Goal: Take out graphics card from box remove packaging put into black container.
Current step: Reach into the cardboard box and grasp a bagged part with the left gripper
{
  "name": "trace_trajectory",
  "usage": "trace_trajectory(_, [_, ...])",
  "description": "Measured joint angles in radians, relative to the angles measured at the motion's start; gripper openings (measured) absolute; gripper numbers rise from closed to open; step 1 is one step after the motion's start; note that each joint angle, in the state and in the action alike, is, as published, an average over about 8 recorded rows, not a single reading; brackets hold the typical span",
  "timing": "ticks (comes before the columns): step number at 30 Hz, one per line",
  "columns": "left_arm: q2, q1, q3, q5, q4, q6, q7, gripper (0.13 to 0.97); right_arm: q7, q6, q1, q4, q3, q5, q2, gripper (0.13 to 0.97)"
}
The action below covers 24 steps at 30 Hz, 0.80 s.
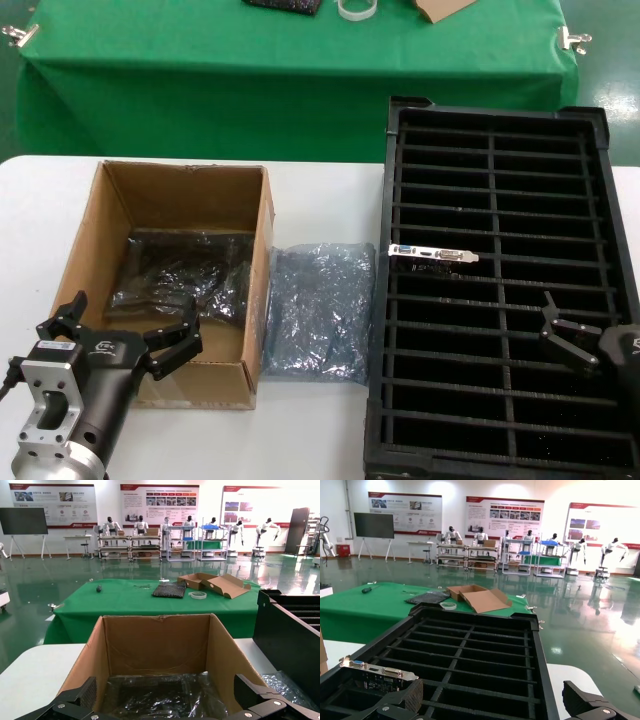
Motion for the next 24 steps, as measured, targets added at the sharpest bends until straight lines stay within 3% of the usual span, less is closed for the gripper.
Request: trace_trajectory(24, [-0.005,0.005,0.002,-0.001,-0.007,-0.004,-0.001,0.966,0.0,0.0,0.0,0.0,0.0,0.0,0.0,0.966])
